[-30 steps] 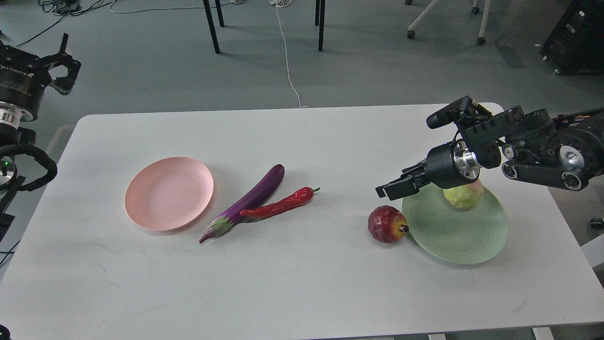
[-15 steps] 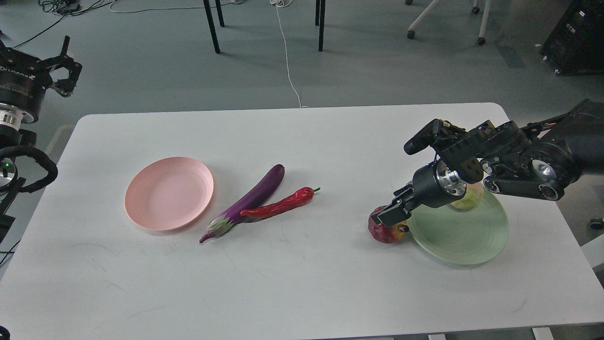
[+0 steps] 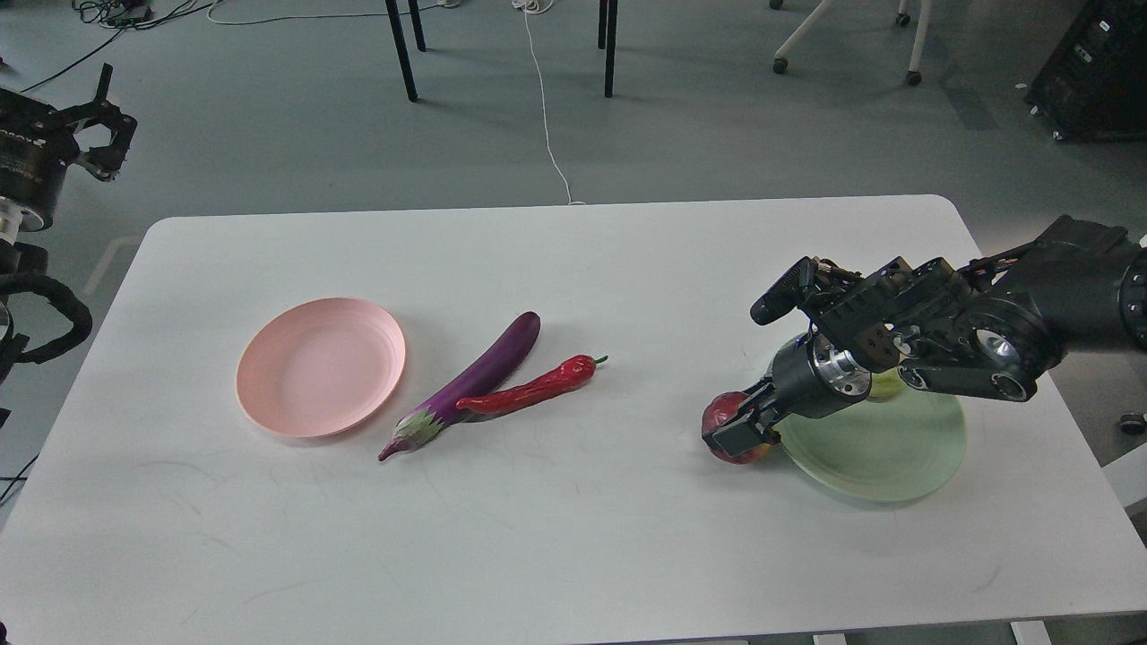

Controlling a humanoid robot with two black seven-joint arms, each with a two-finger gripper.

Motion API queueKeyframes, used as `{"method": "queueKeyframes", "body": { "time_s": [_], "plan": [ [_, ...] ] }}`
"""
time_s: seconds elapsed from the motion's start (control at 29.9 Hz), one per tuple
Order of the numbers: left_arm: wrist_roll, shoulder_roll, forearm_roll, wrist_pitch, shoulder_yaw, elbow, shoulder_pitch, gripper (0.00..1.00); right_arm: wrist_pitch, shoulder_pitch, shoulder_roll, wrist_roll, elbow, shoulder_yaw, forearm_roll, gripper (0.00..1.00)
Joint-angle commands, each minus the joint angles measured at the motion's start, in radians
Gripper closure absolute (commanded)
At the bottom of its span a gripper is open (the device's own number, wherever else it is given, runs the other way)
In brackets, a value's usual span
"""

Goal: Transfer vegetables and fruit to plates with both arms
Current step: 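Lift the apple onto the pale green plate and release it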

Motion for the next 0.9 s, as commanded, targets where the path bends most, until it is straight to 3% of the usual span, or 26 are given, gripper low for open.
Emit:
{"method": "queueKeyframes", "body": {
  "time_s": [0.0,0.07,0.13,0.27,0.63,0.87],
  "plan": [
    [-0.001,0.003,-0.004,0.000,-0.001,0.000,-0.017,0.02,-0.030,0.002,-0.006,0.000,0.005,0.017,0.011,0.47],
    [-0.001,0.003,-0.004,0.000,0.002,0.000,-0.026,0.02,-0.068,0.002,-0.006,0.000,0.008,0.045,0.014,0.66],
    [-0.001,0.003,-0.004,0.000,0.002,0.000,-0.028,0.02,-0.110,0.002,-0.006,0.000,0.008,0.066,0.017,0.74],
    [-0.001,0.001,-0.004,0.000,0.003,0.000,-0.028,0.02,-0.182,0.018,-0.025,0.000,0.008,0.091,0.026,0.74],
    [-0.001,0.013,-0.004,0.000,0.003,0.000,-0.030,0.02,-0.158,0.068,-0.229,0.000,0.097,-0.028,-0.018,0.74],
    [0.000,0.044,-0.012,0.000,-0.009,0.000,-0.069,0.02,-0.142,0.069,-0.292,0.000,0.112,-0.064,-0.090,0.71]
  ]
}}
